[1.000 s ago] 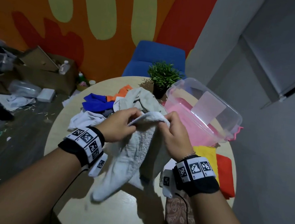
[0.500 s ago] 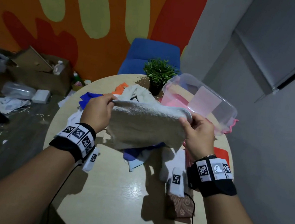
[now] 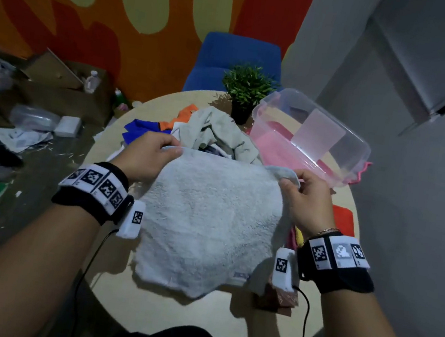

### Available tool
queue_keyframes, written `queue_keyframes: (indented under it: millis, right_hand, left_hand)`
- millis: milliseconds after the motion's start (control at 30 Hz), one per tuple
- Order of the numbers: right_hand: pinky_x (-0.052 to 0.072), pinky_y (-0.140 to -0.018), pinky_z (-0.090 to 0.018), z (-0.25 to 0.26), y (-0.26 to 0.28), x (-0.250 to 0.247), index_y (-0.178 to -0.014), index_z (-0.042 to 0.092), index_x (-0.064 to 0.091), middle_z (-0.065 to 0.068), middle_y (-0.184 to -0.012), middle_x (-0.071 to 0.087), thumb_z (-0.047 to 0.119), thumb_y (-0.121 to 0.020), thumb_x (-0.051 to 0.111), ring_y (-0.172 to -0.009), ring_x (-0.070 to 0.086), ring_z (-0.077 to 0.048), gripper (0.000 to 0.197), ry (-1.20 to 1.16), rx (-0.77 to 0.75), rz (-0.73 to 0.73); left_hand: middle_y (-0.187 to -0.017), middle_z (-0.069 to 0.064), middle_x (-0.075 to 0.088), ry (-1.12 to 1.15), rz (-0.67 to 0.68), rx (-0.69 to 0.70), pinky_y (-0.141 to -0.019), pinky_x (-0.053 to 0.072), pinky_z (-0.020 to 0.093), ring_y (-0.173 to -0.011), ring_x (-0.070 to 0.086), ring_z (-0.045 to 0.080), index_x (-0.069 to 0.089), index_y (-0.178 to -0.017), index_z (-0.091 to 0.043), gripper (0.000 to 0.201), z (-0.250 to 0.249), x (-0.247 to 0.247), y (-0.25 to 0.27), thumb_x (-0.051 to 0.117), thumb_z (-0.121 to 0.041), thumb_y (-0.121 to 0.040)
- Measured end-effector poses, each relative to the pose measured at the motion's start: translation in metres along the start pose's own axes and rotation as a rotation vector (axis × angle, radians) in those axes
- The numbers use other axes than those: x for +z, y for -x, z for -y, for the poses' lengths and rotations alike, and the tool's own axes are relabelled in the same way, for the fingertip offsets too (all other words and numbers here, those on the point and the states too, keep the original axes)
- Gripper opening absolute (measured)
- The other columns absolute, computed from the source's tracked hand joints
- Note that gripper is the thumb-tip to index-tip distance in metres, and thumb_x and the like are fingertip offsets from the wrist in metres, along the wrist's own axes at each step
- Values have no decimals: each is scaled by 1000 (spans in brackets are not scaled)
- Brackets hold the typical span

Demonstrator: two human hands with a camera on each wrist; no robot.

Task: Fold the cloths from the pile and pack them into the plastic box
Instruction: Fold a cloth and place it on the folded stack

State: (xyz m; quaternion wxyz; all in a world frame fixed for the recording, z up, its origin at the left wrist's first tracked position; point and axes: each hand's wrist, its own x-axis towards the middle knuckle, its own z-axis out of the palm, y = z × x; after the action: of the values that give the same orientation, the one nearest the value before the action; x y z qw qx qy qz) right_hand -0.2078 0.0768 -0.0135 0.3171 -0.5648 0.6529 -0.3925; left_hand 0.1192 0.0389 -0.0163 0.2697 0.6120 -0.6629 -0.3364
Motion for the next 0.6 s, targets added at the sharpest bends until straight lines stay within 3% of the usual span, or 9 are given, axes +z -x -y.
queue_keyframes:
  millis: [67, 167, 233, 333, 433, 500, 600]
  right_hand:
    - [51, -68, -30, -13, -7, 10, -91, 21, 68, 6, -83, 70, 15, -91, 63, -79, 66, -16, 7, 138, 13, 19]
    - [42, -67, -26, -34, -12, 28, -83, 22, 65, 5, -79, 67, 12, -90, 65, -74, 62, -16, 12, 266, 3, 81]
    - [45, -70, -27, -53, -6, 37, -76, 24, 64, 6, -78, 67, 8, -86, 67, -74, 61, -14, 19, 362, 6, 170]
    - [48, -71, -25, -83, 13, 43, -63, 26, 63, 11, -75, 68, 6, -79, 68, -73, 62, -9, 26, 501, 40, 330]
    - [39, -70, -16, -102, 38, 46, -57, 34, 55, 18, -66, 56, 11, -81, 70, -73, 58, -7, 36, 632, 107, 510]
    - [39, -71, -14, -110, 50, 47, -55, 36, 53, 20, -63, 51, 13, -80, 71, -75, 57, -7, 38, 691, 136, 615]
    - [47, -74, -16, -111, 58, 46, -63, 30, 64, 17, -69, 60, 13, -77, 71, -79, 63, -9, 24, 734, 195, 723]
  left_hand:
    - [-95, 1, 72, -19, 0, -43, -76, 49, 31, -89, 65, 16, 72, -100, -13, 18, 18, 13, -5, 57, -23, -101]
    - [-98, 2, 72, -56, -30, -109, -73, 43, 28, -89, 64, 16, 74, -104, -11, 17, 47, 34, -6, 61, -22, -99]
    - [-93, -2, 74, -82, 22, -143, -70, 43, 24, -83, 64, 12, 77, -98, -16, 11, 63, 43, -1, 68, -22, -94]
    - [-76, -10, 74, -183, 269, -175, -66, 46, 18, -72, 65, 4, 78, -76, -26, 10, 86, 52, 13, 79, -19, -84]
    - [-71, -12, 75, -305, 564, -213, -65, 49, 13, -66, 66, 2, 81, -73, -25, 7, 100, 63, 31, 84, -20, -77]
    - [-69, -12, 75, -319, 683, -234, -63, 49, 14, -63, 65, 0, 81, -73, -23, 5, 106, 70, 41, 85, -20, -75]
    - [-69, -9, 75, -359, 777, -236, -62, 52, 16, -63, 66, 2, 81, -71, -23, 6, 113, 83, 49, 86, -22, -74]
